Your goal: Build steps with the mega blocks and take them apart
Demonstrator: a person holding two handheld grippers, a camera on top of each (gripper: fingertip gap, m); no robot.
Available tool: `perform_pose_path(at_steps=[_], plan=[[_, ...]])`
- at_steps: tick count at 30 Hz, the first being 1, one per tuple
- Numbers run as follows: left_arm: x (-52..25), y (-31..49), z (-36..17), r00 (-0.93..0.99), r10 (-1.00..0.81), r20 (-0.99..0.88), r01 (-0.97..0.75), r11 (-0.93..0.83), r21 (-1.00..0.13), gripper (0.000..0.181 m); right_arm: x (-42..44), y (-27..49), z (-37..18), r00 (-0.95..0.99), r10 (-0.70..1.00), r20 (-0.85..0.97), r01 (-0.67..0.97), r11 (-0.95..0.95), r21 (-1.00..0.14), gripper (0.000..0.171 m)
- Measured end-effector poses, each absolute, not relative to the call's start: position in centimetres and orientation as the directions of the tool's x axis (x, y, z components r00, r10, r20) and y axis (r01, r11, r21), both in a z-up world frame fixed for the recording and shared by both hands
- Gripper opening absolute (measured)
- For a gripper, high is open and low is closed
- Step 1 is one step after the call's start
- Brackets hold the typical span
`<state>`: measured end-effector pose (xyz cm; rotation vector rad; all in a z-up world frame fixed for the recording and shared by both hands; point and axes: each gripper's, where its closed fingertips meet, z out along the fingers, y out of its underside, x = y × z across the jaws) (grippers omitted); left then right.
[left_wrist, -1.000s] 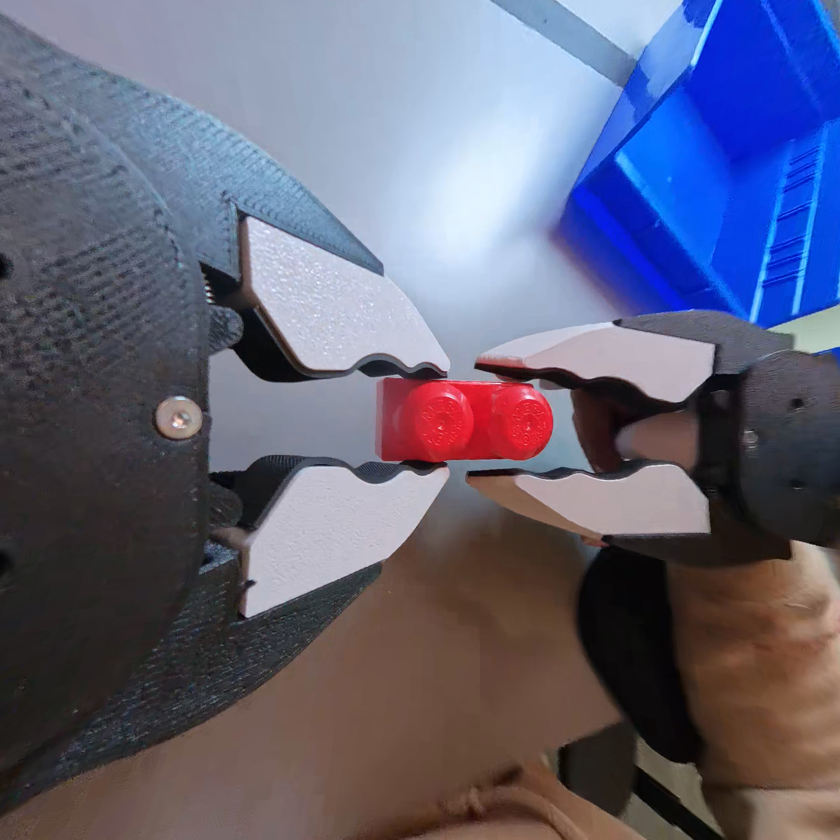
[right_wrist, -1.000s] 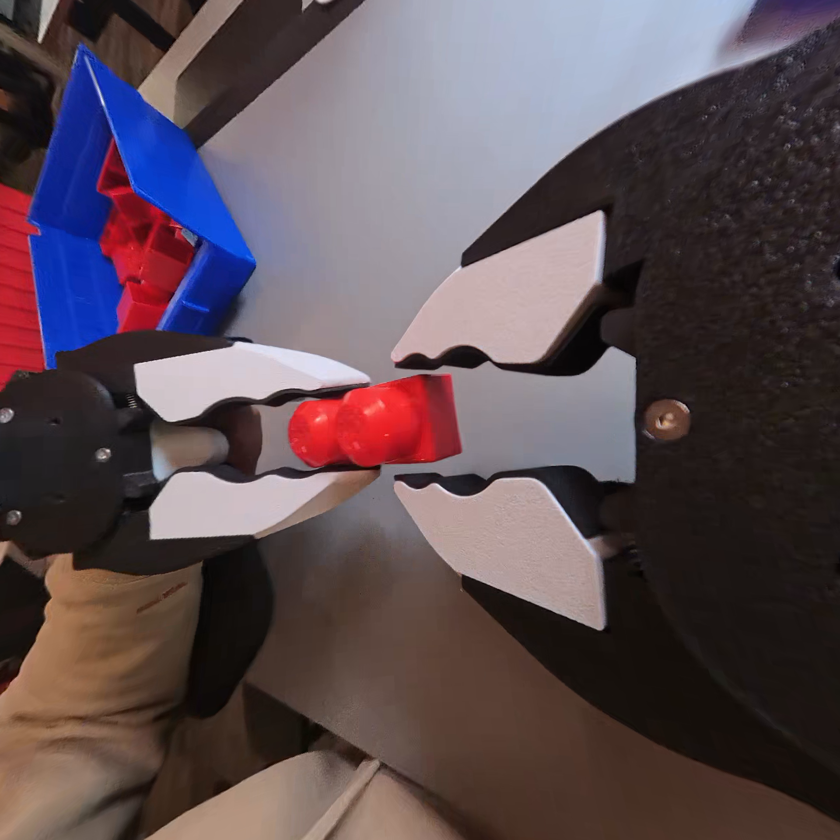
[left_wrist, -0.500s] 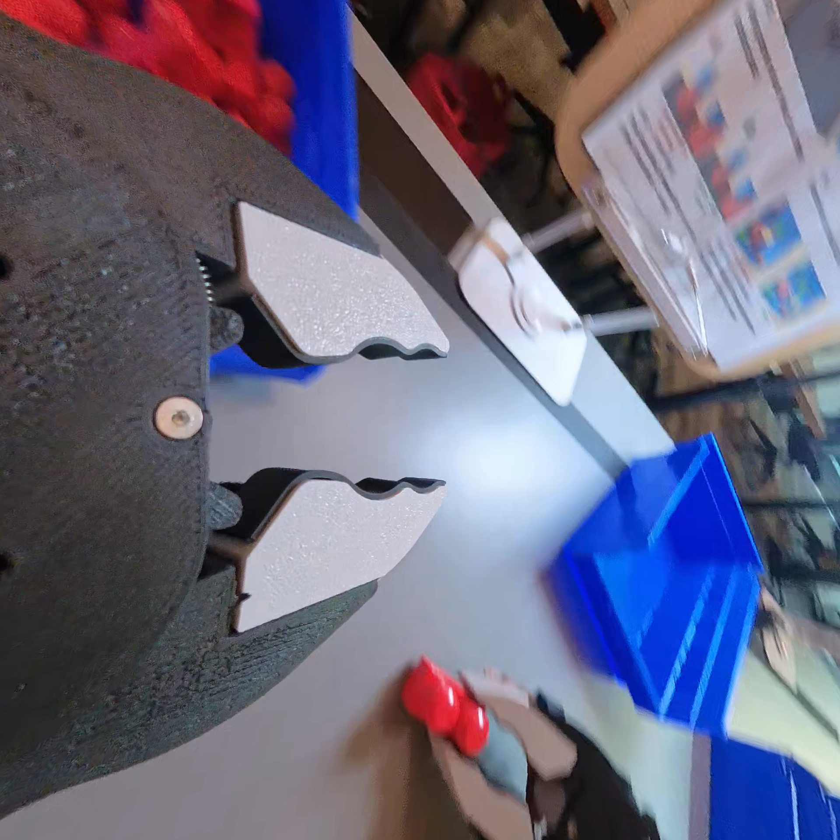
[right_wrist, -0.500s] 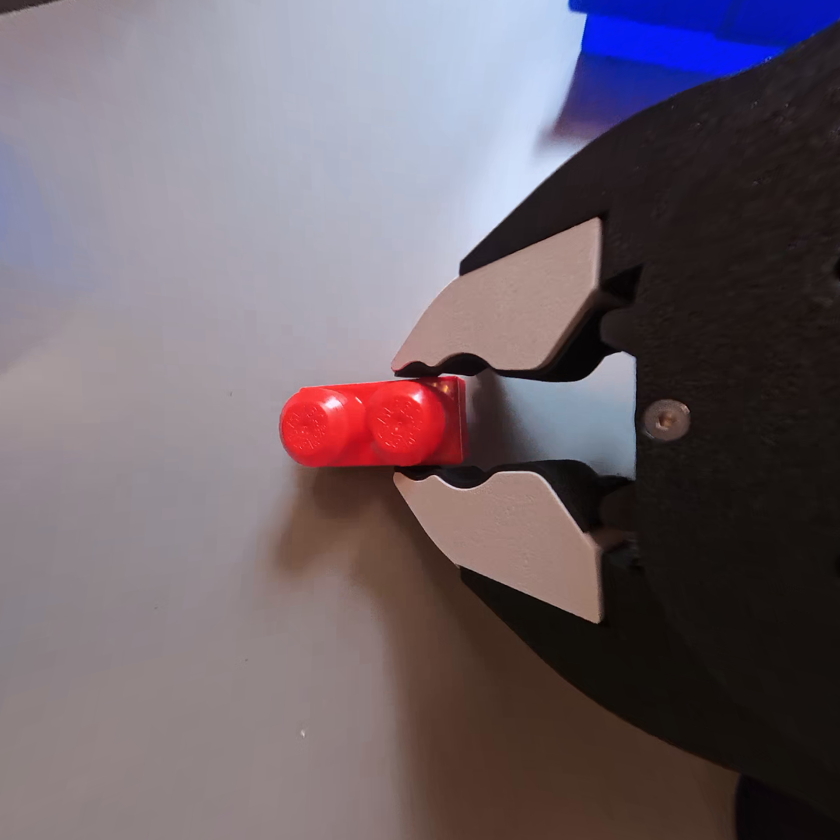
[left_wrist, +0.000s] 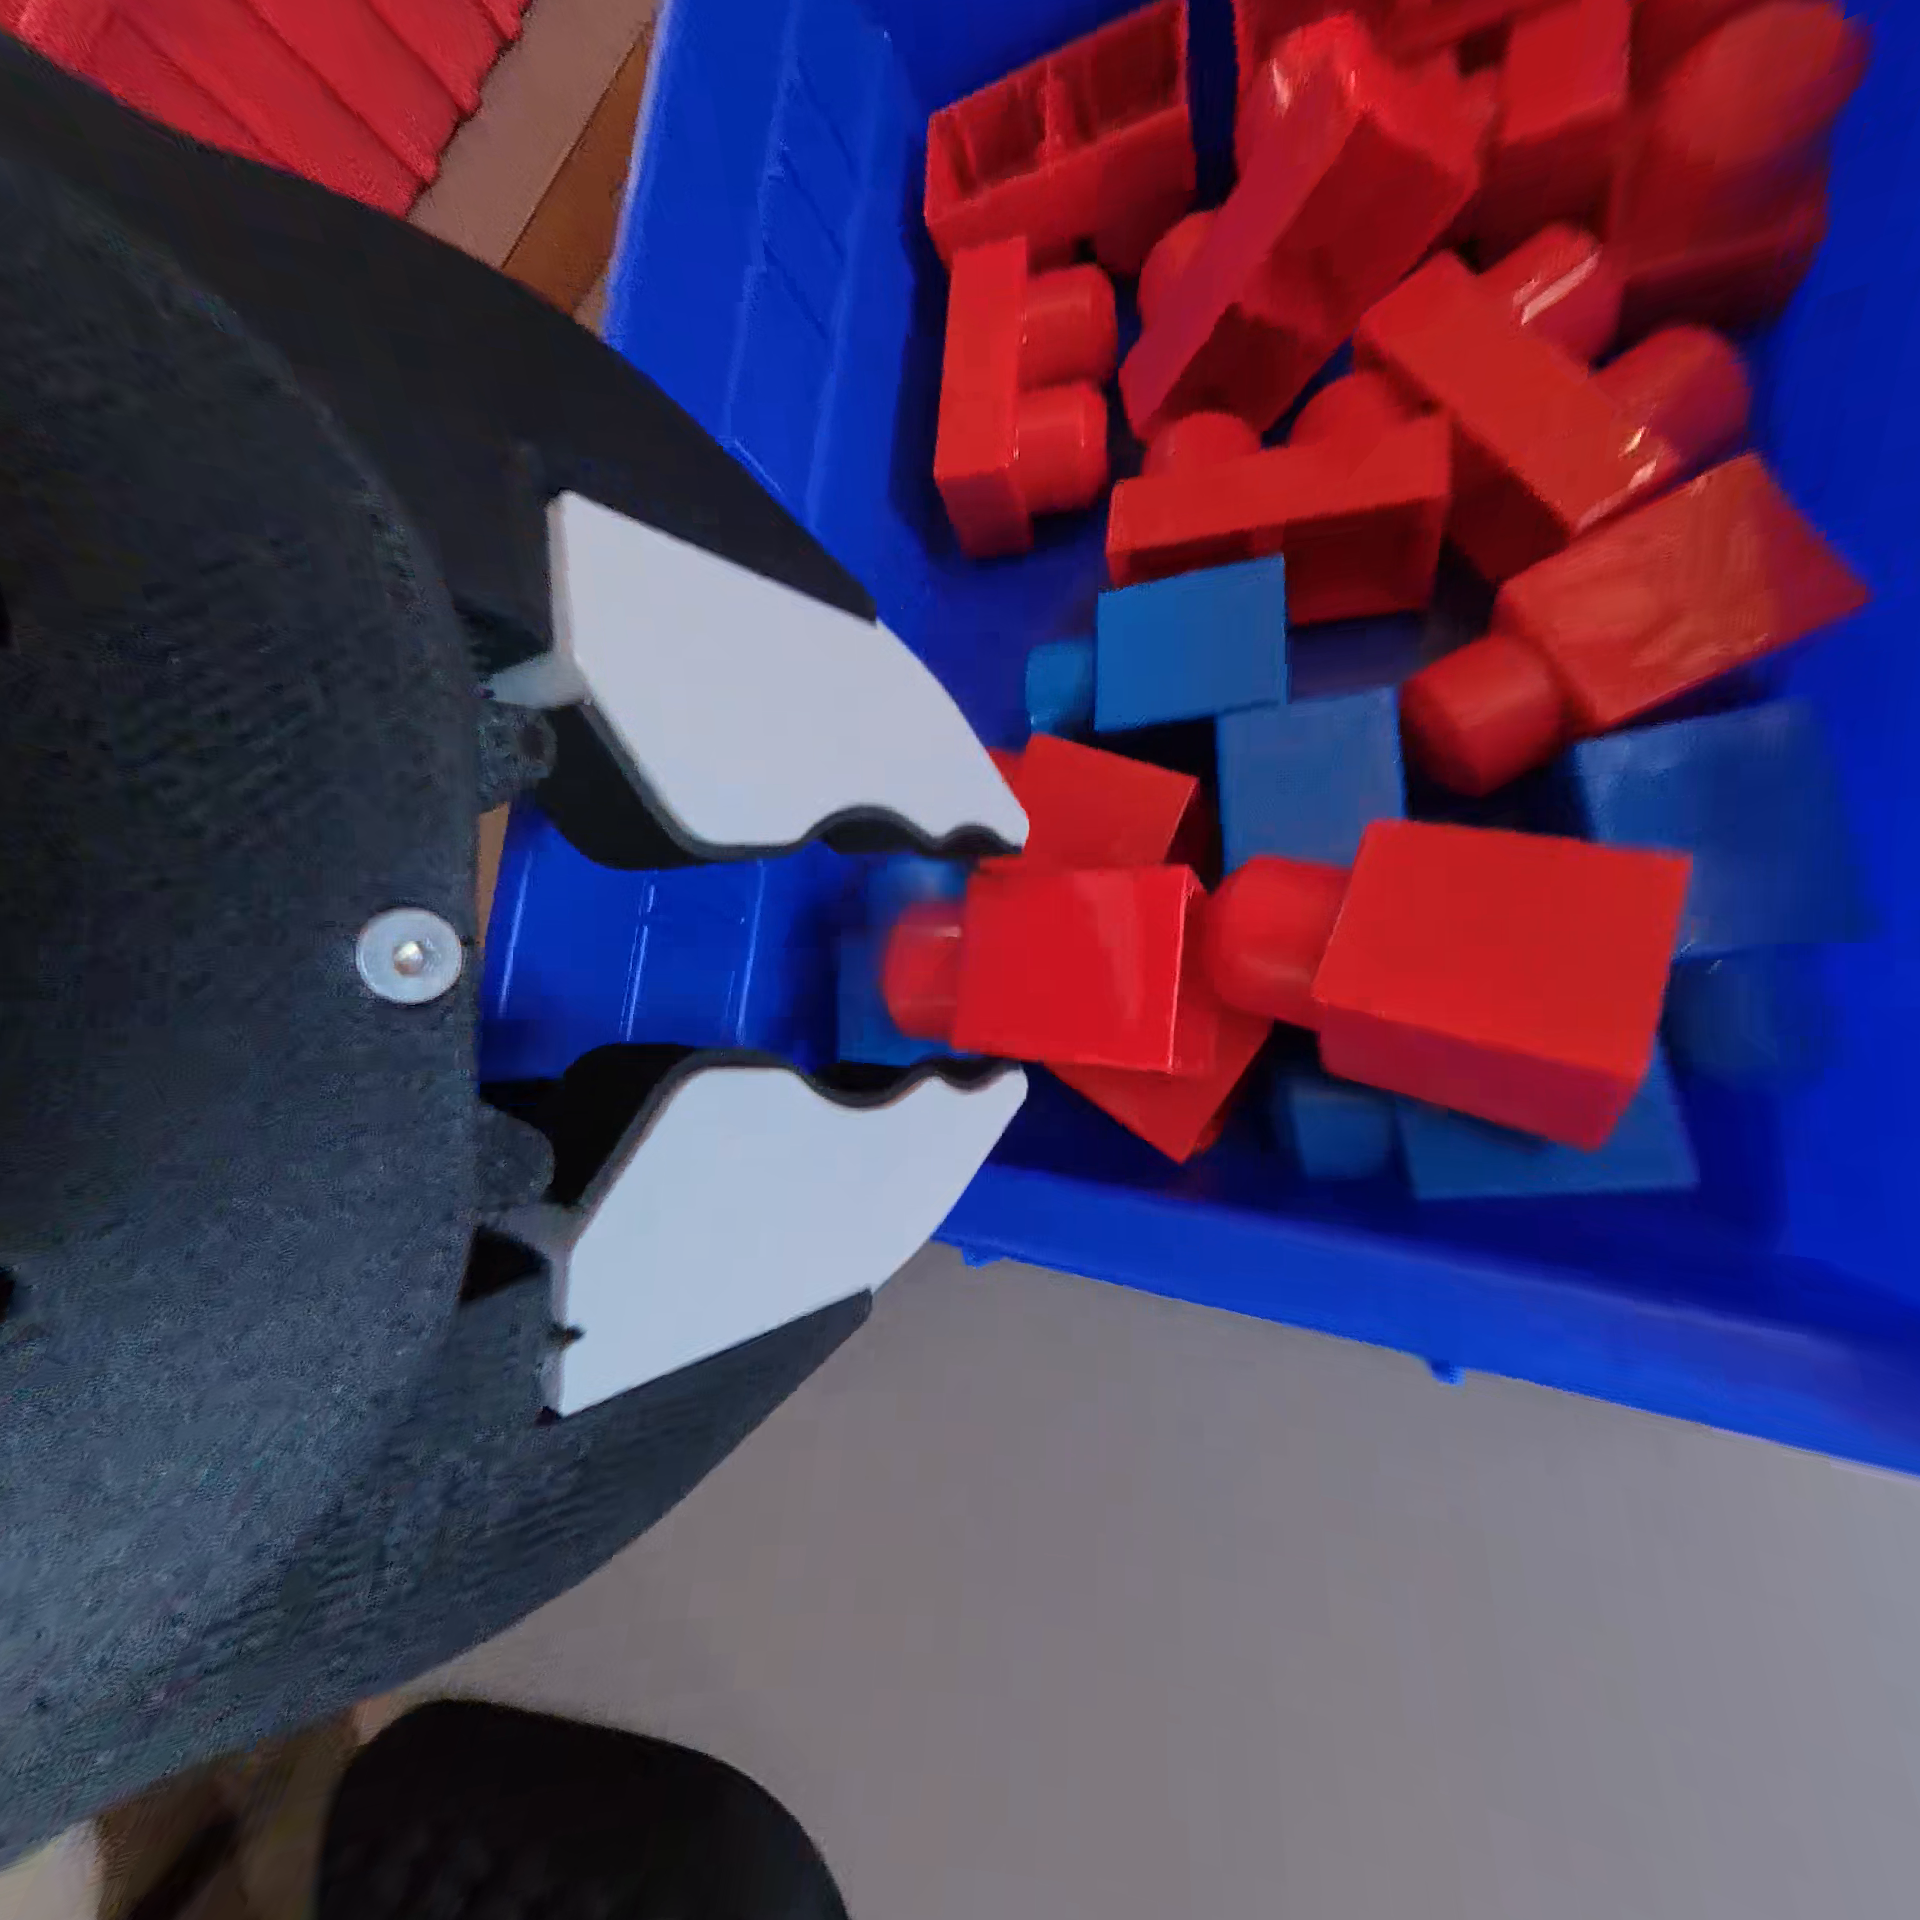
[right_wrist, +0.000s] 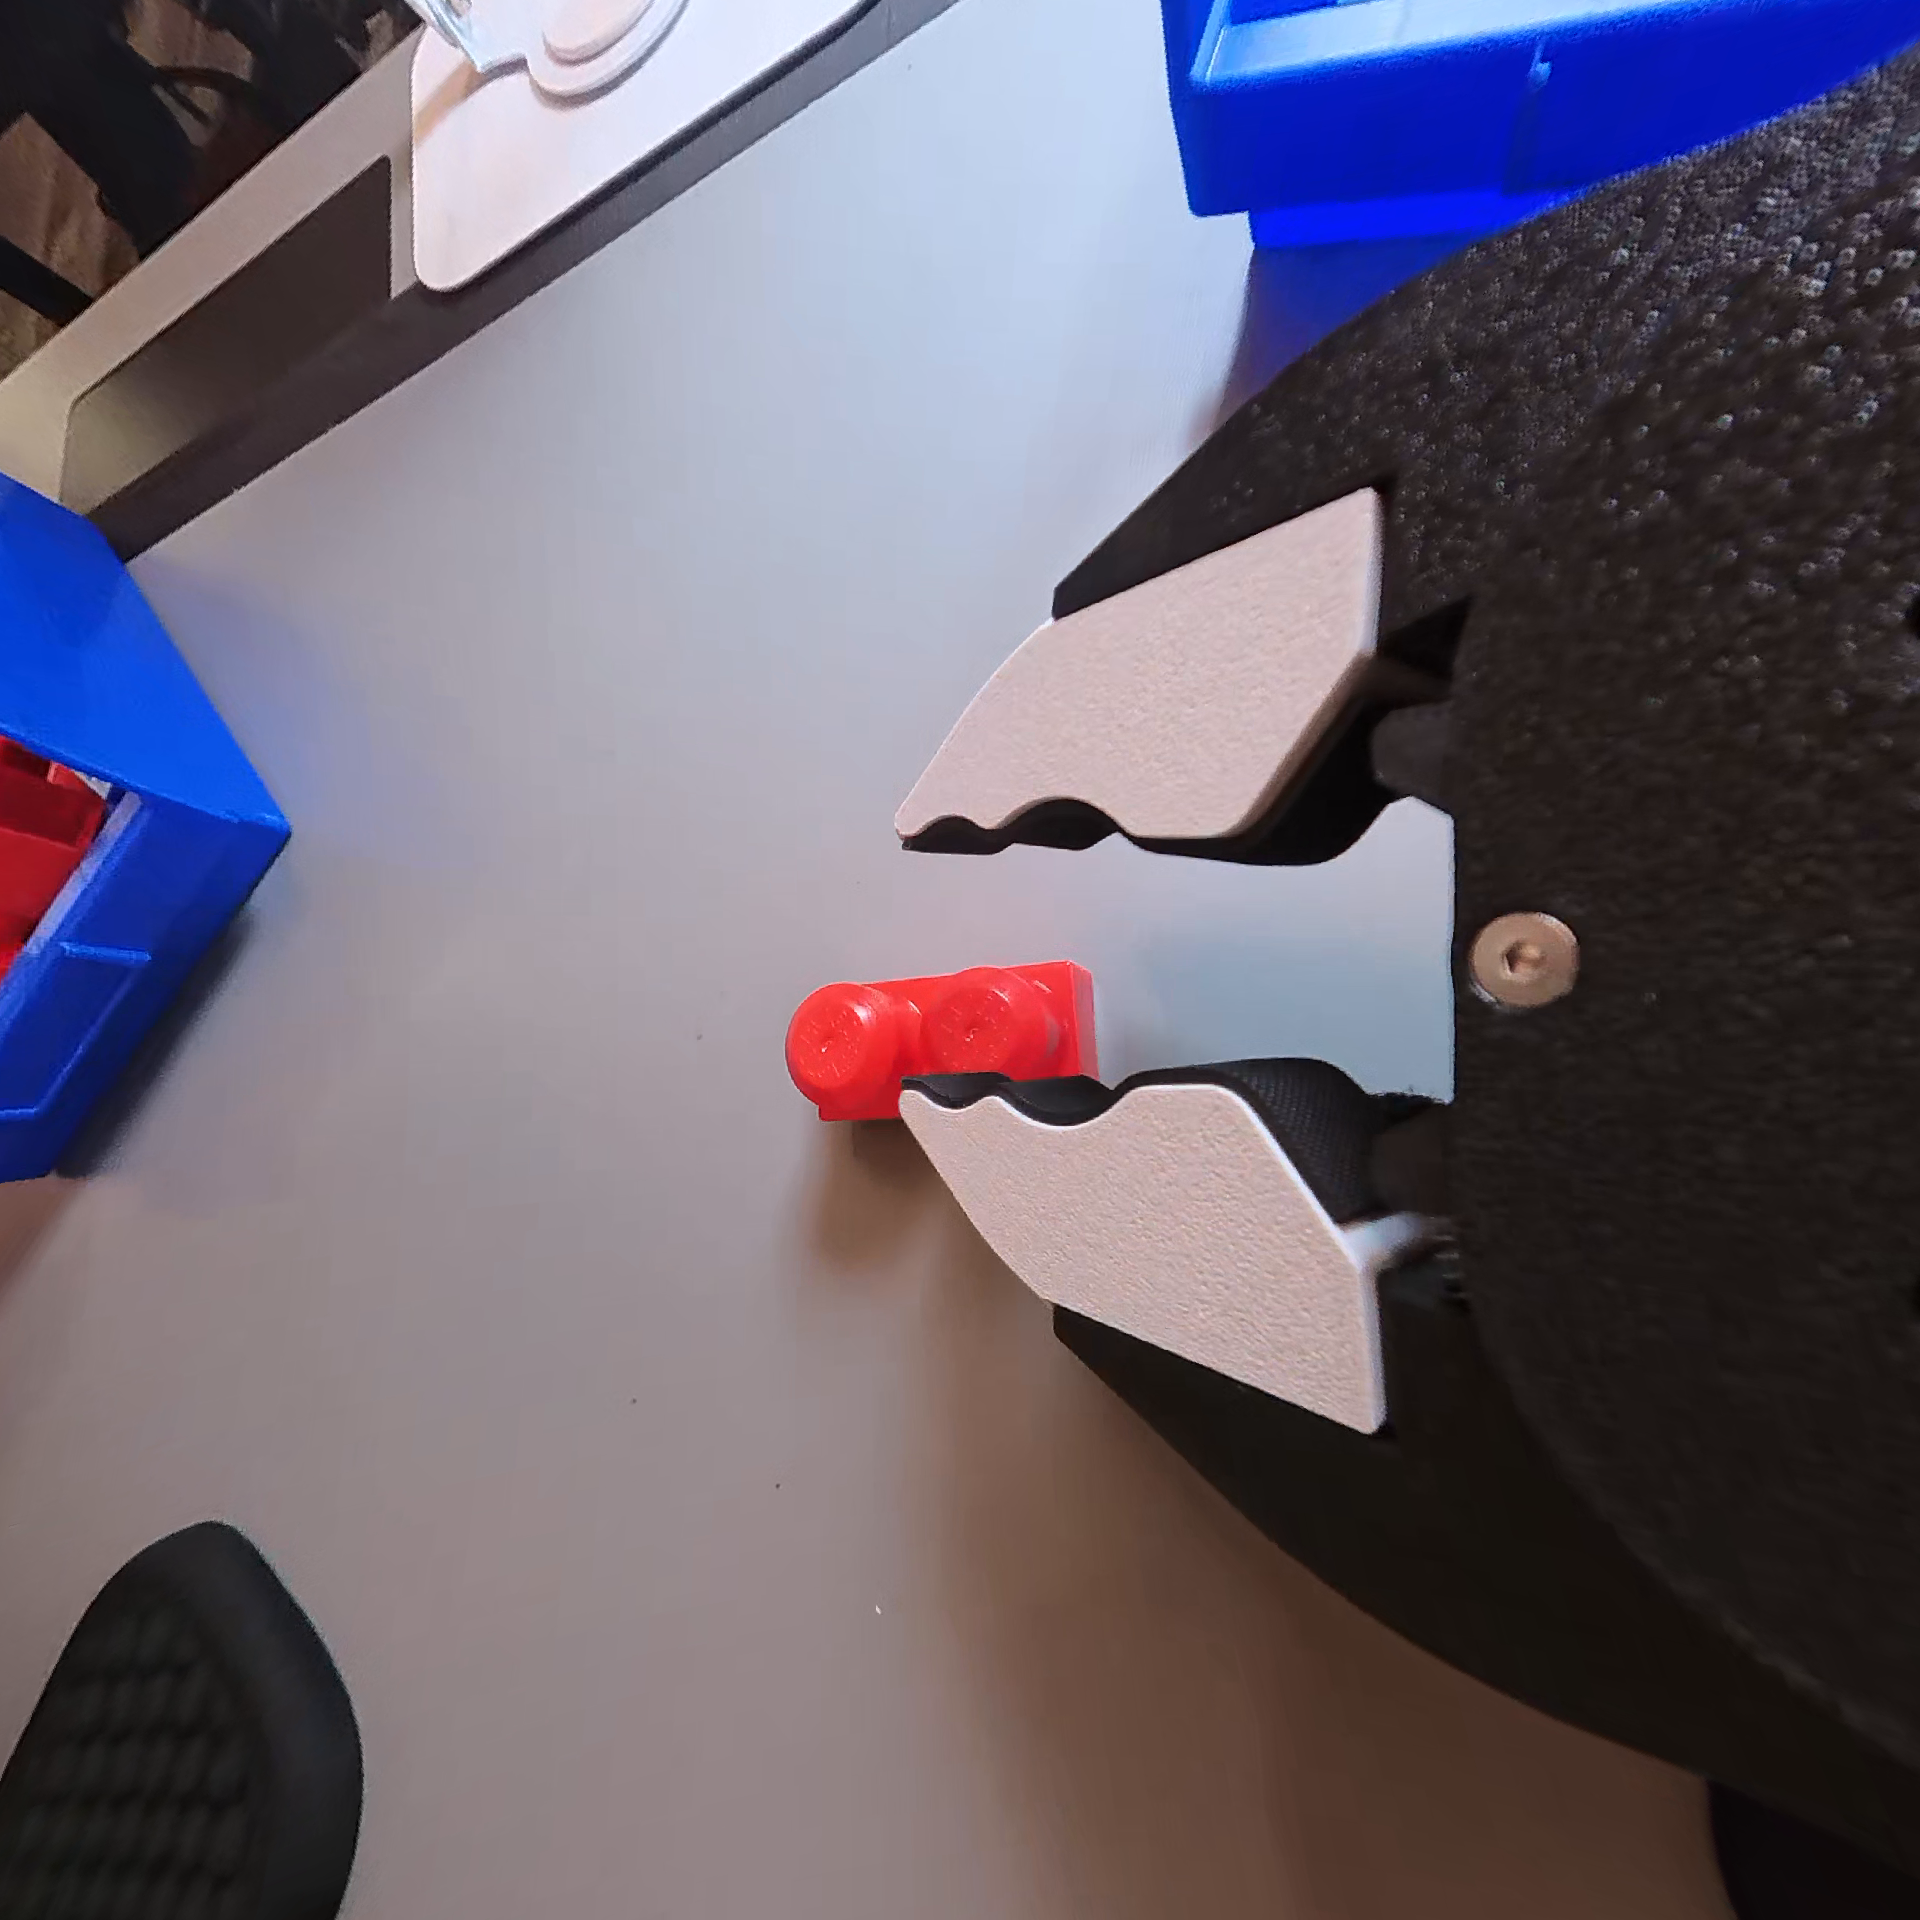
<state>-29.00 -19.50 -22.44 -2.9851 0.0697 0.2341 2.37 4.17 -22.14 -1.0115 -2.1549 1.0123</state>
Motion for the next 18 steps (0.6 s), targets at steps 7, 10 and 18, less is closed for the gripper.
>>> perform_pose_path(at_steps=[7, 10, 18], plan=[[-26.1, -16.2, -17.3, 0.929, -0.074, -0.362, -0.198, -0.927, -0.319, 0.034, 2.0, 4.2, -20.8, -0.537, 0.826, 0.171, 0.352, 0.404, -0.844, 0.040], [-19.9, -13.1, -15.9, 0.920, -0.182, -0.348, -0.330, -0.838, -0.434, 0.034, 1.9, 3.6, -19.8, -0.533, 0.831, 0.159, 0.319, 0.371, -0.872, 0.040], [-5.1, -8.2, -23.5, 0.800, -0.581, -0.152, -0.591, -0.716, -0.373, 0.034, 2.6, 1.7, -21.0, -0.602, 0.776, 0.188, 0.343, 0.464, -0.817, 0.040]])
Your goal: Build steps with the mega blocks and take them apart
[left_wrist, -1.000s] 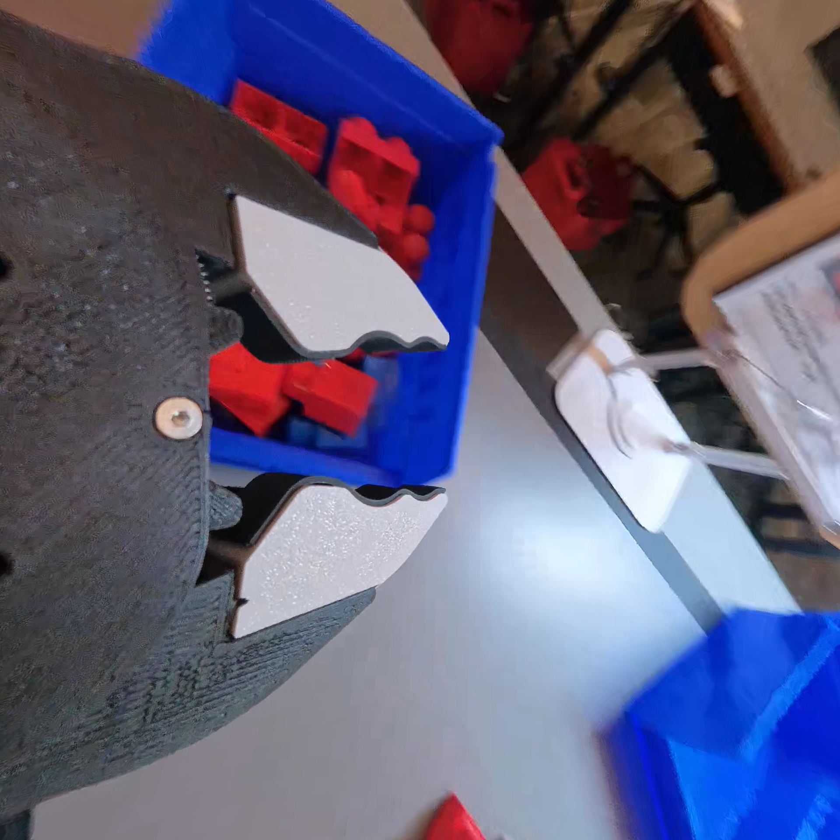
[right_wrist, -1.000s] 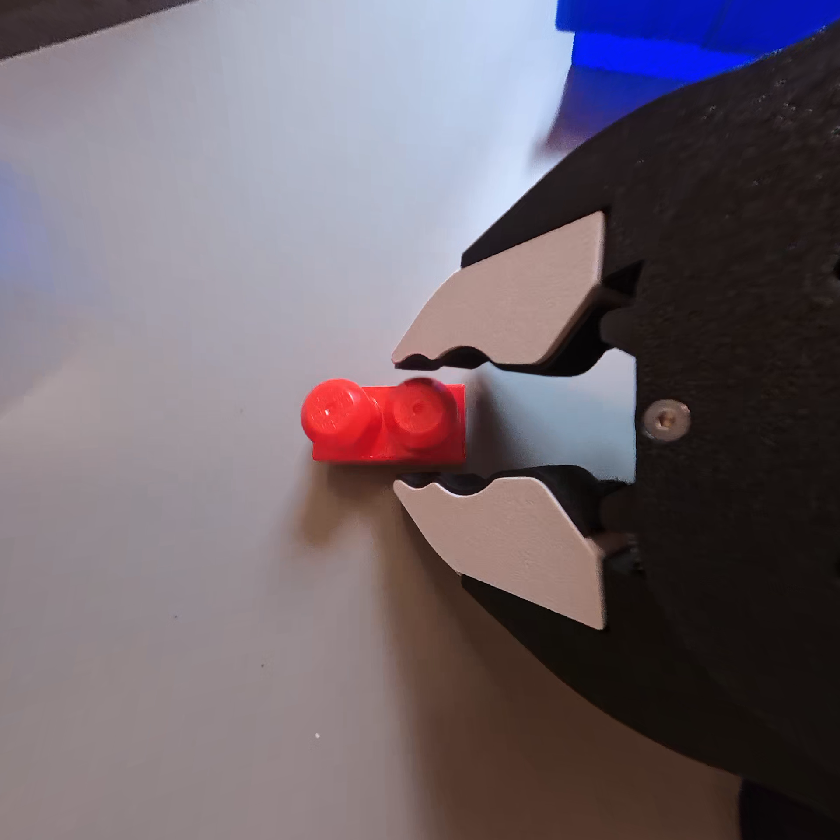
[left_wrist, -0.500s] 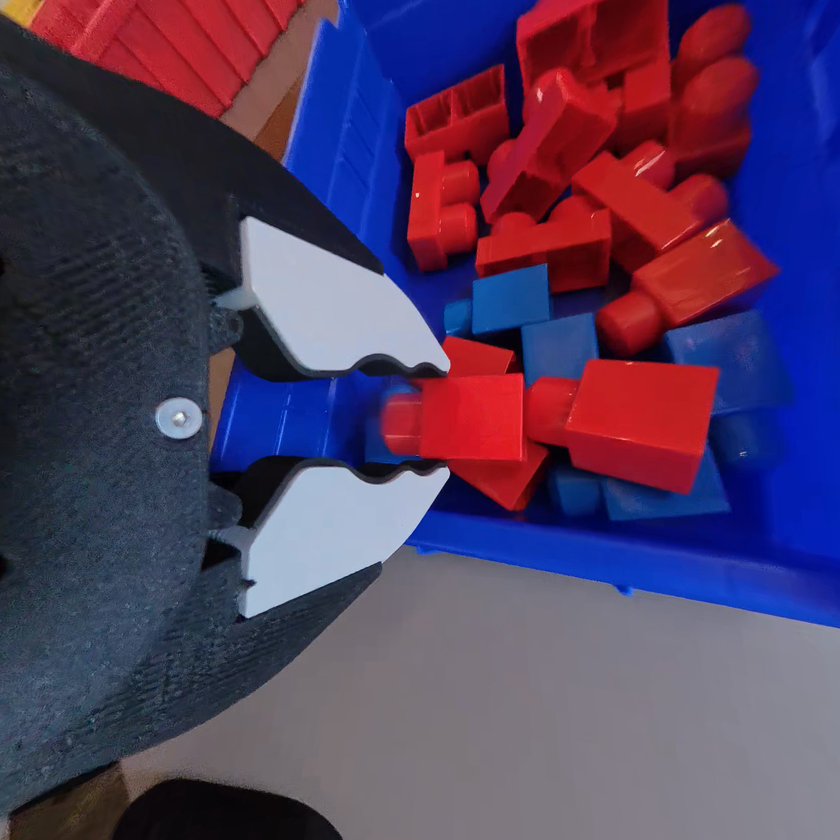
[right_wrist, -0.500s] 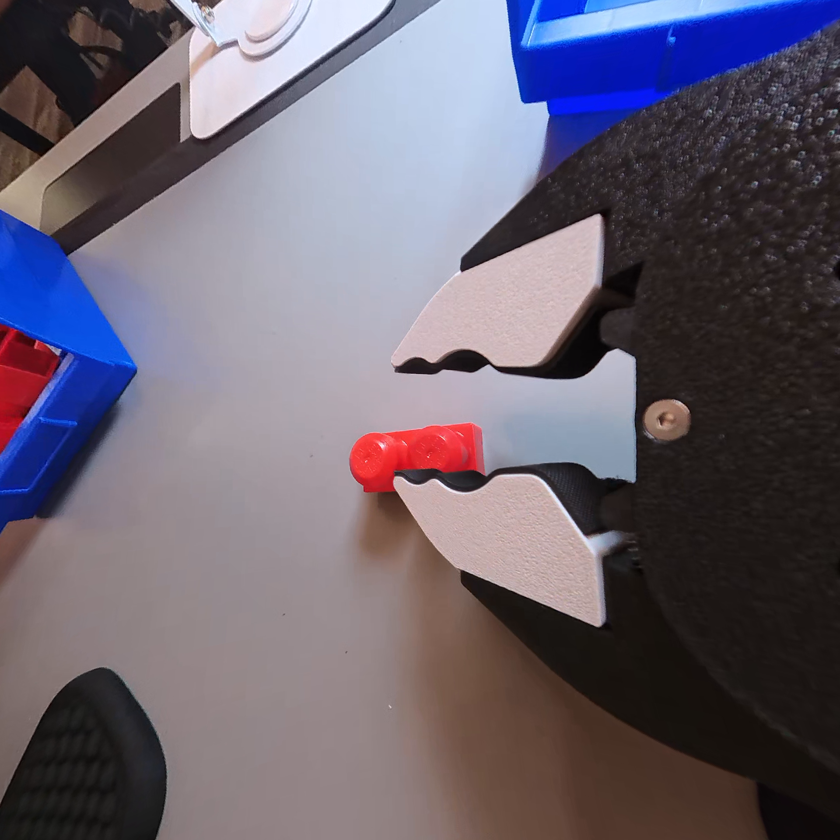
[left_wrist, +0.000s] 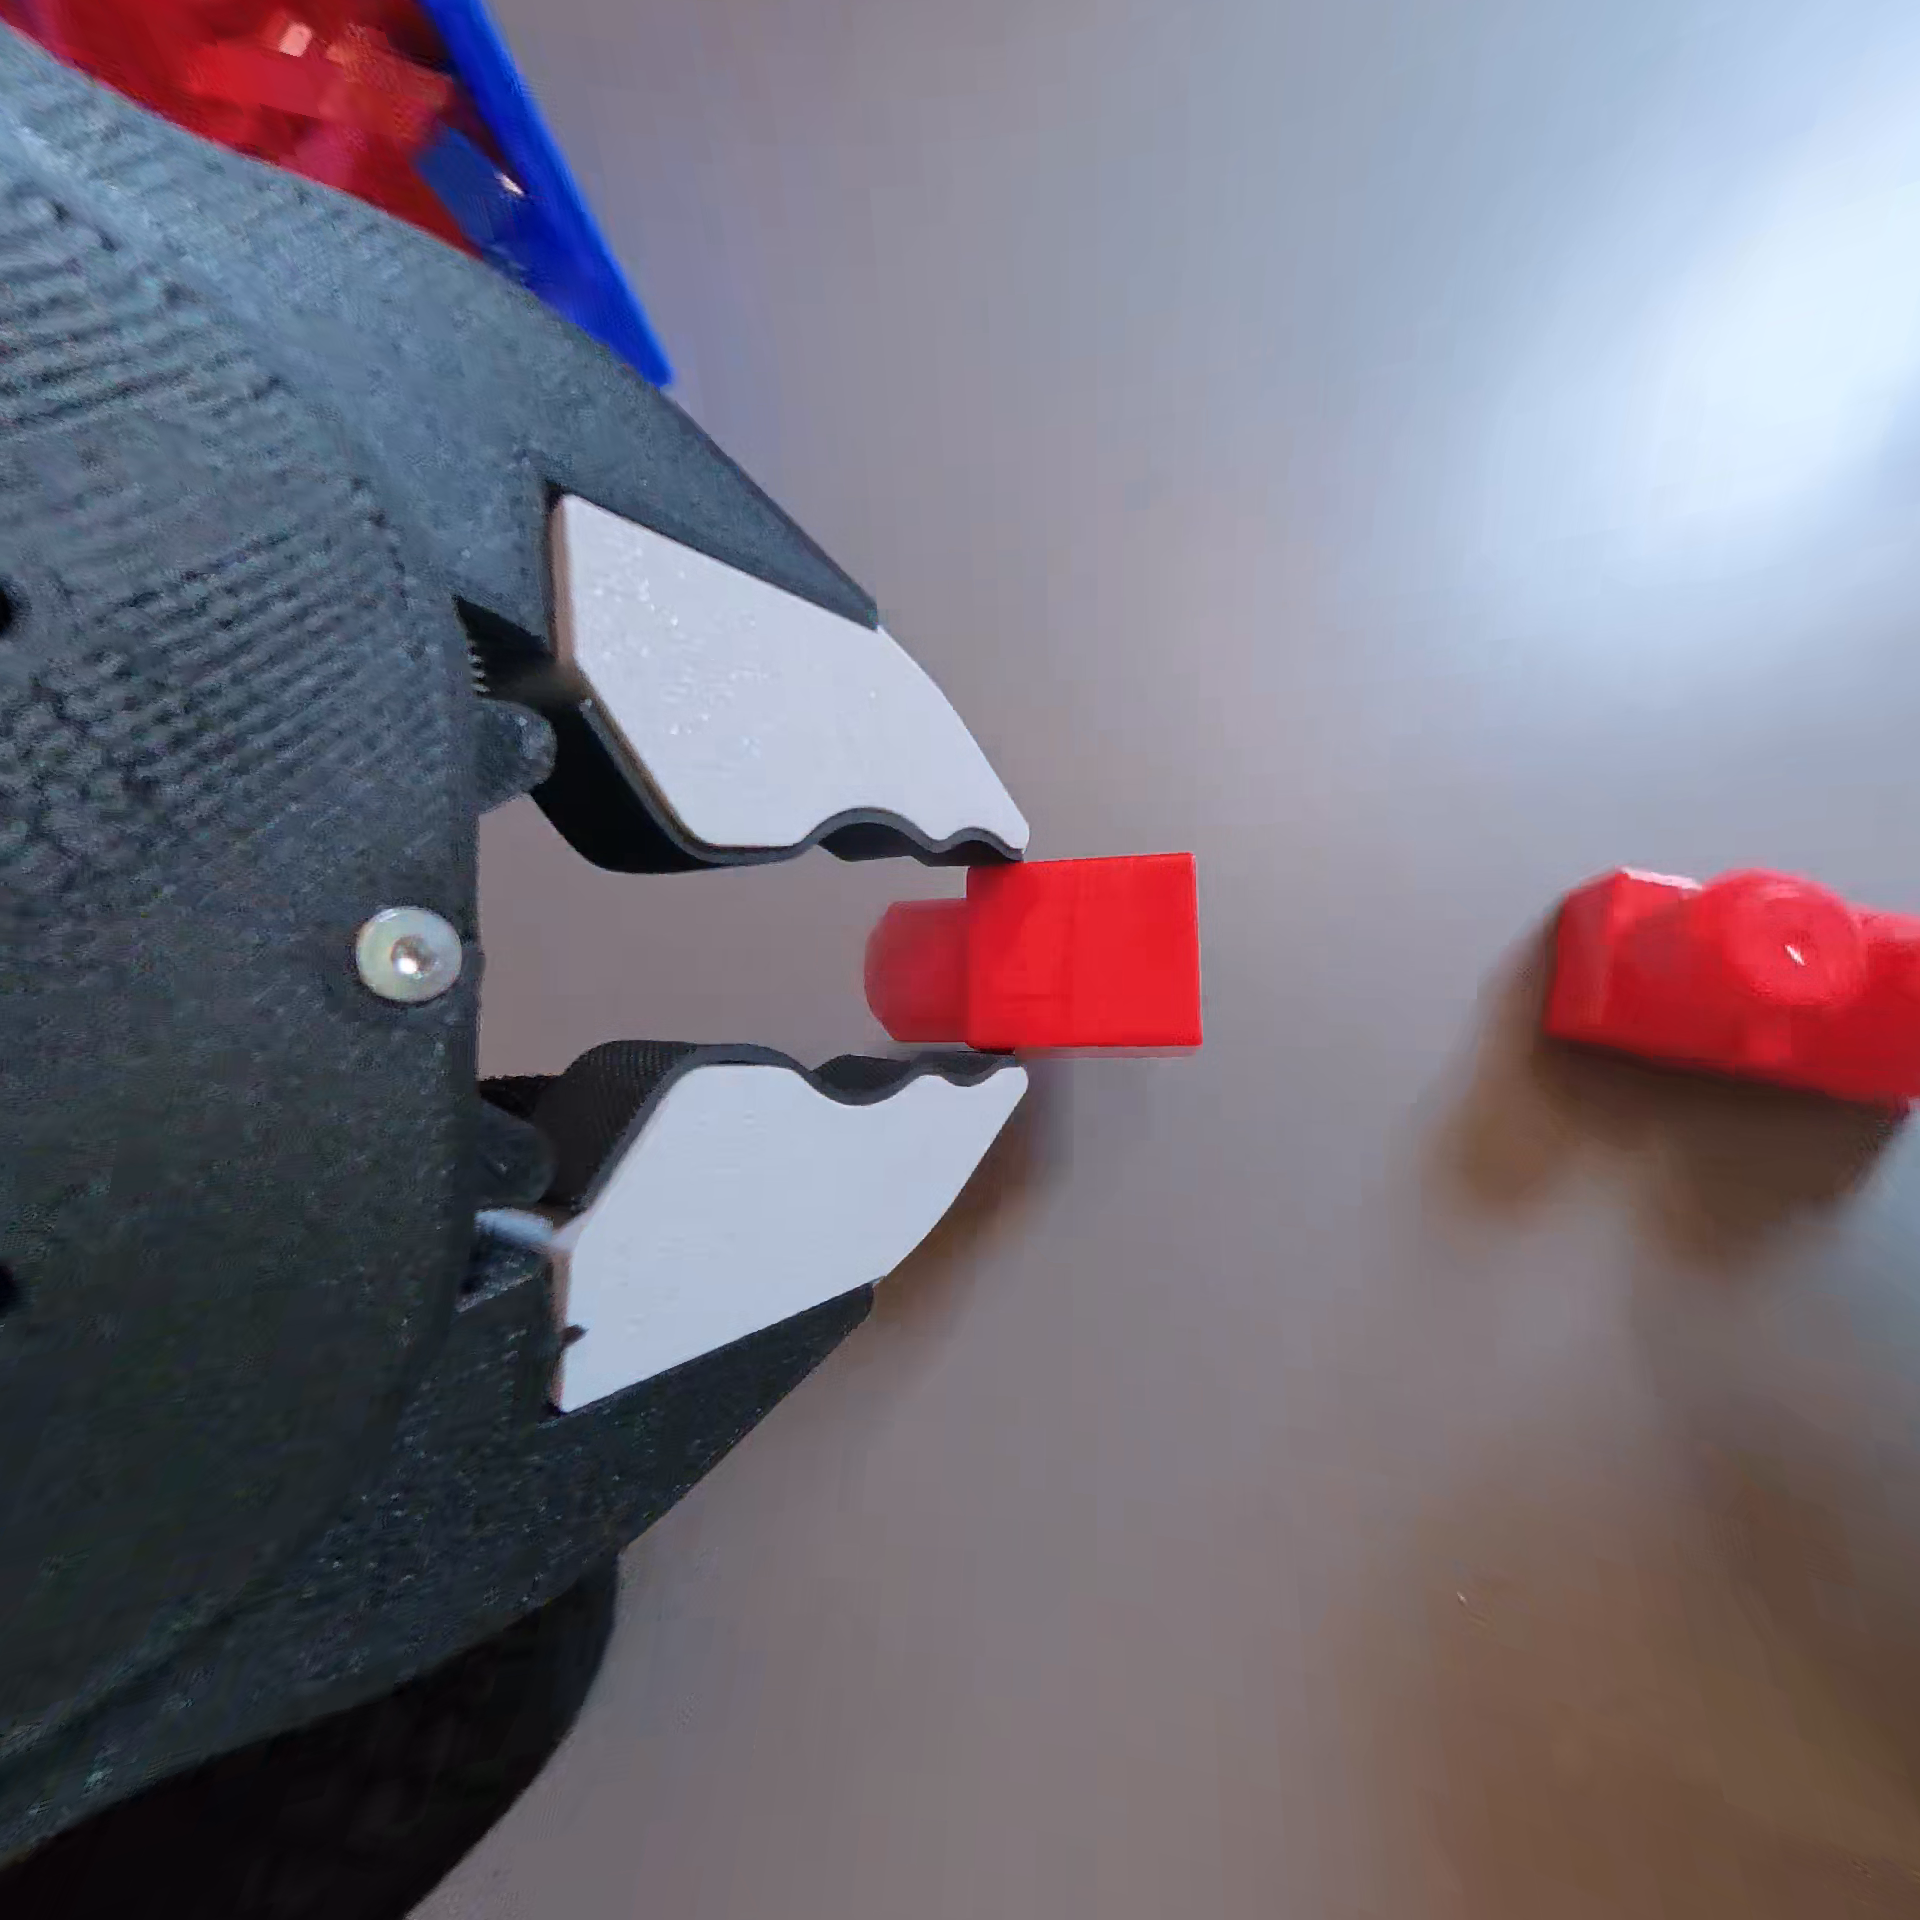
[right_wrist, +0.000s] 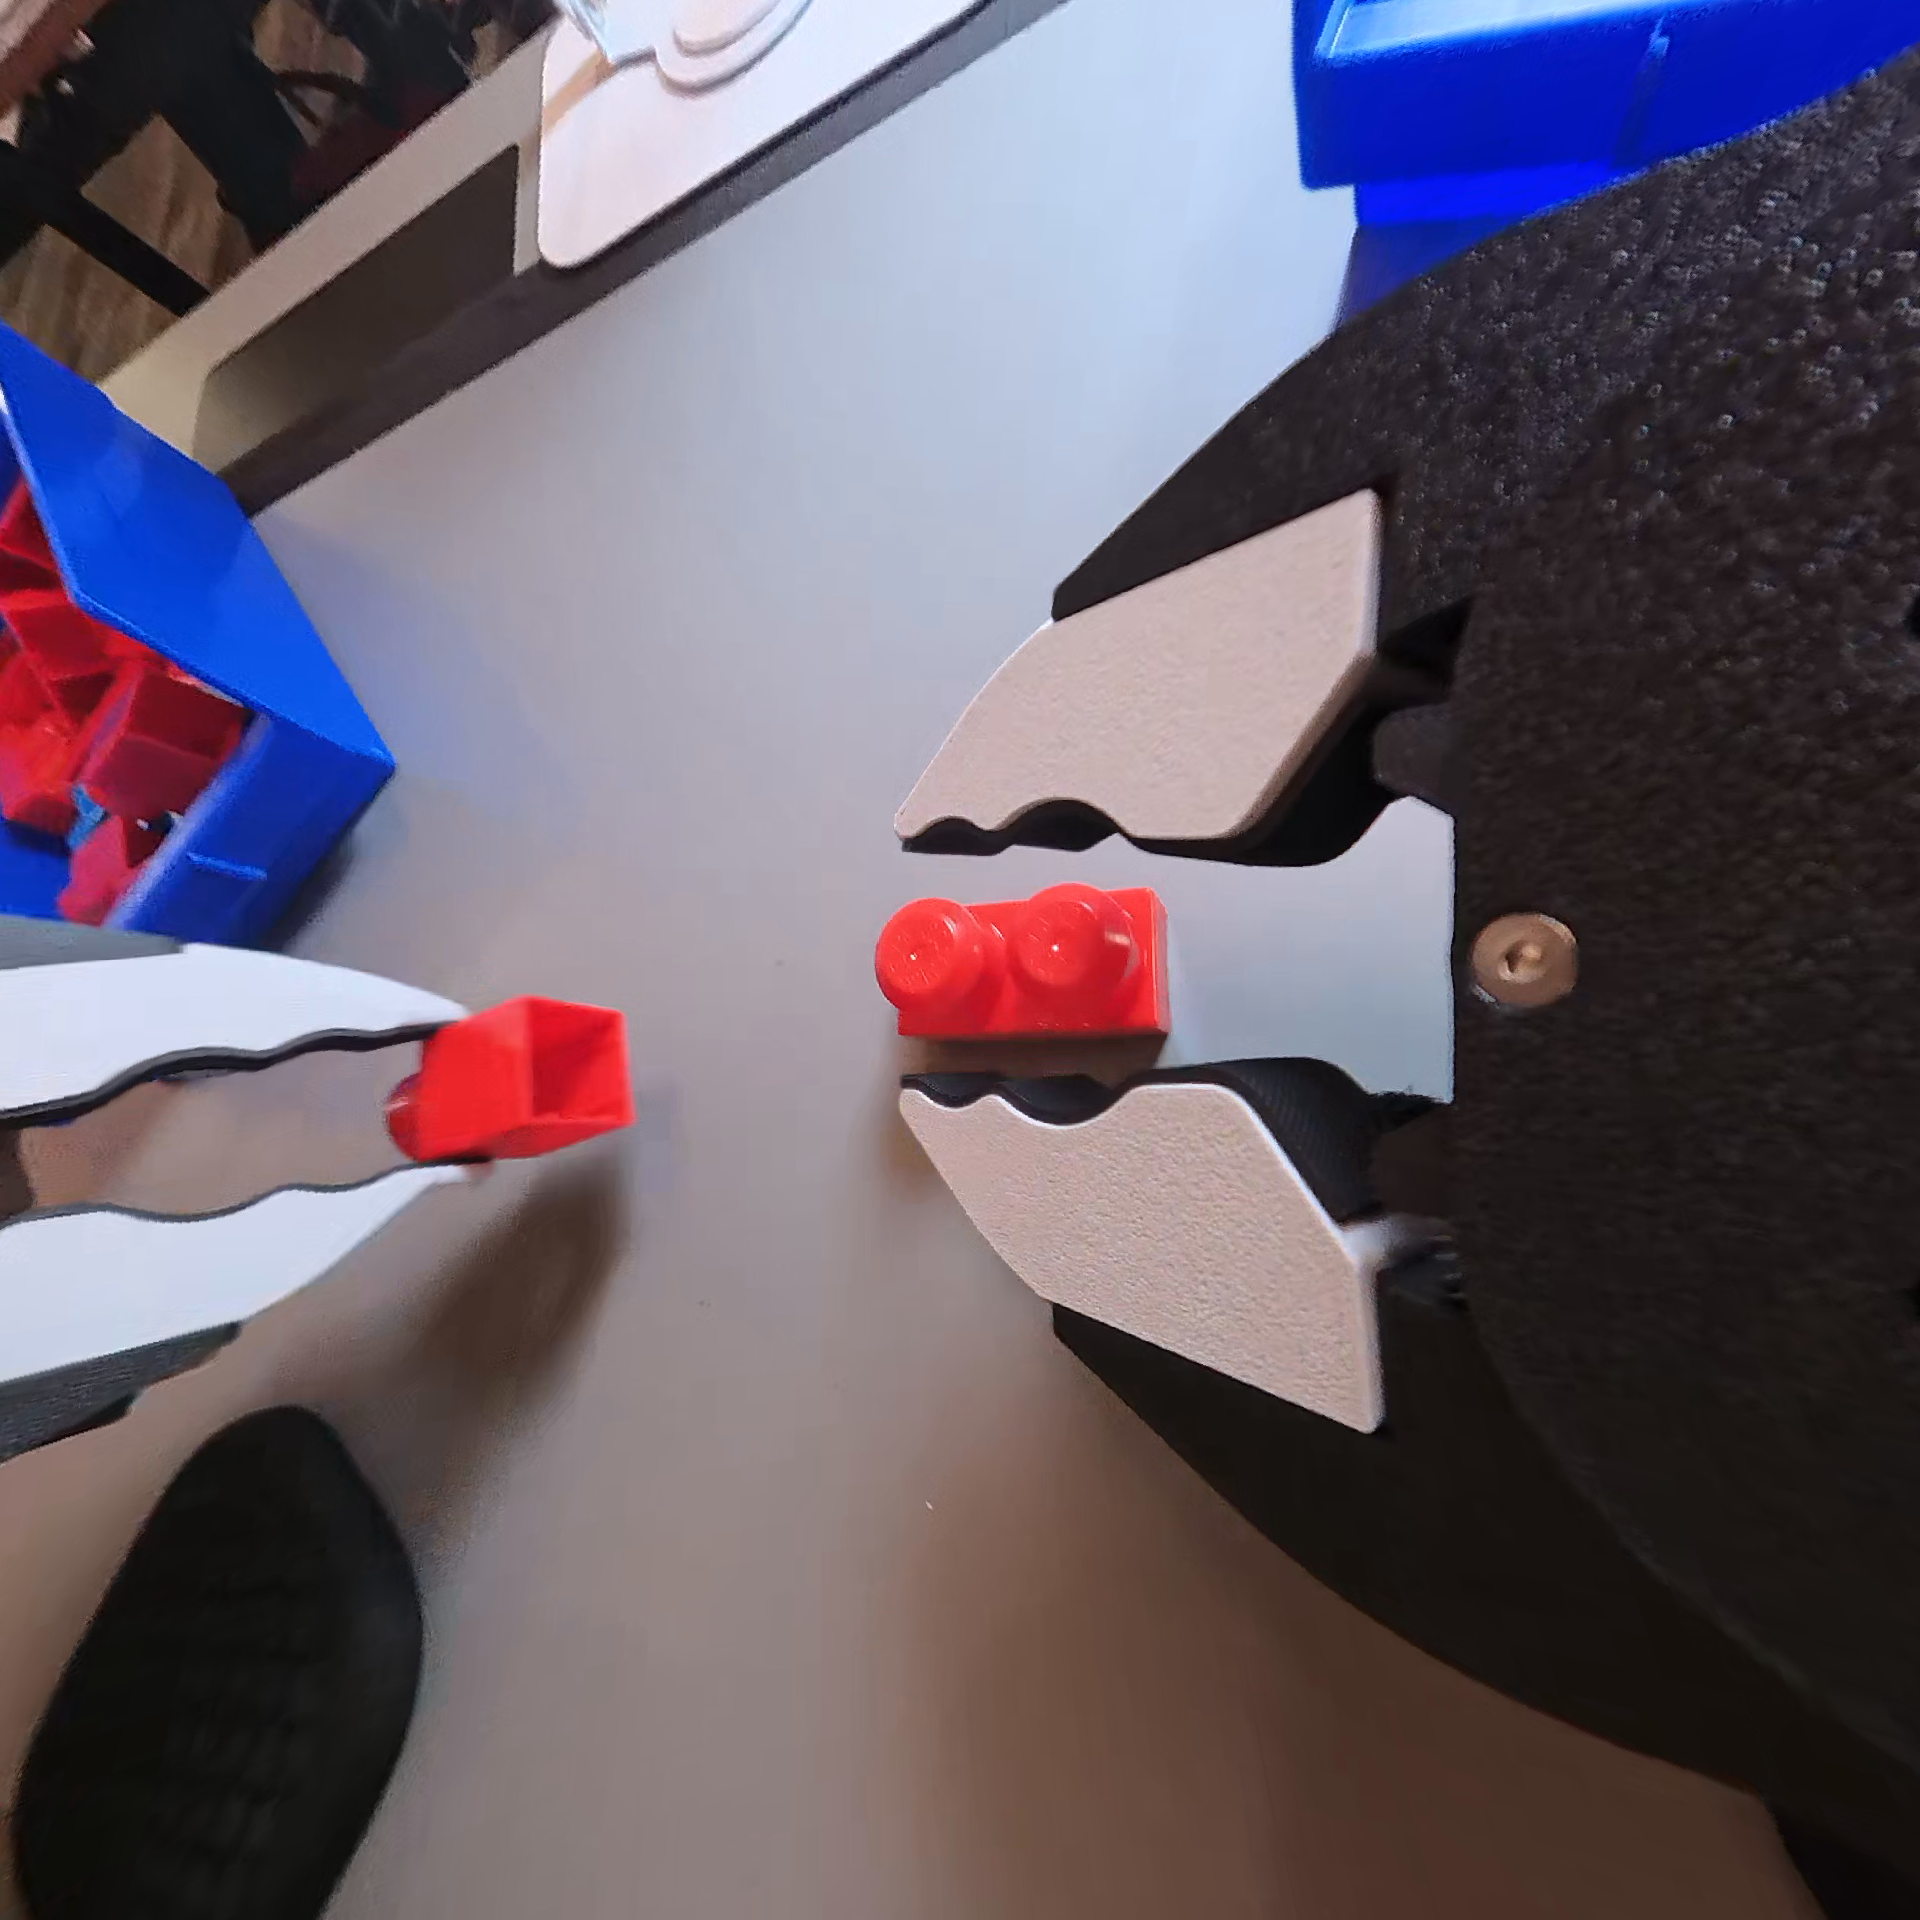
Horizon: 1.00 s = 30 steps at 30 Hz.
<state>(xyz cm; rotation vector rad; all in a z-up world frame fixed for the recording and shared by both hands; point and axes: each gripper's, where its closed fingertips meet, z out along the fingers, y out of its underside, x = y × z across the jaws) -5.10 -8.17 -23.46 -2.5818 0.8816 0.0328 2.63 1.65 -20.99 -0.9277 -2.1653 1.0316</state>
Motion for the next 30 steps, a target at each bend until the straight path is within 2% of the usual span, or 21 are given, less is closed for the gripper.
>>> perform_pose_path(at_steps=[4, 7, 9, 14, 16, 18, 20, 23, 26, 30], plan=[[-2.3, -5.4, -25.6, 0.759, -0.640, -0.120, -0.629, -0.675, -0.386, 0.034, 3.0, 1.9, -22.3, -0.614, 0.762, 0.205, 0.394, 0.521, -0.757, 0.041], [-1.8, -2.8, -25.6, 0.772, -0.619, -0.141, -0.605, -0.650, -0.460, 0.036, 3.0, 2.5, -22.9, -0.603, 0.771, 0.205, 0.427, 0.530, -0.733, 0.042], [-1.3, -1.9, -24.6, 0.781, -0.606, -0.147, -0.579, -0.617, -0.532, 0.046, 3.0, 2.9, -23.4, -0.595, 0.779, 0.200, 0.452, 0.529, -0.718, 0.044], [-0.2, -1.7, -21.0, 0.832, -0.540, -0.124, -0.439, -0.504, -0.744, 0.055, 2.7, 3.0, -25.3, -0.589, 0.790, 0.173, 0.509, 0.528, -0.679, 0.048], [0.5, -2.0, -19.6, 0.855, -0.514, -0.071, -0.335, -0.443, -0.831, 0.055, 2.6, 3.1, -26.5, -0.595, 0.780, 0.192, 0.524, 0.558, -0.644, 0.035], [1.0, -2.3, -18.4, 0.871, -0.490, -0.011, -0.219, -0.370, -0.903, 0.055, 2.5, 2.8, -25.6, -0.603, 0.775, 0.190, 0.486, 0.546, -0.683, 0.034], [1.0, -2.5, -17.5, 0.882, -0.468, 0.048, -0.114, -0.312, -0.943, 0.055, 2.1, 2.6, -22.6, -0.578, 0.805, 0.131, 0.414, 0.429, -0.803, 0.034], [1.2, -2.4, -16.1, 0.875, -0.466, 0.132, 0.021, -0.237, -0.971, 0.055, 2.1, 1.6, -15.4, -0.583, 0.812, 0.008, 0.159, 0.124, -0.979, 0.034], [2.4, -2.5, -13.1, 0.826, -0.526, 0.202, 0.160, -0.124, -0.979, 0.055, 3.2, -0.1, -11.1, -0.660, 0.746, -0.091, 0.005, -0.117, -0.993, 0.034], [3.6, -3.1, -11.8, 0.798, -0.573, 0.188, 0.178, -0.075, -0.981, 0.045, 3.2, -3.5, -11.7, -0.726, 0.676, -0.128, 0.028, -0.158, -0.987, 0.034]])
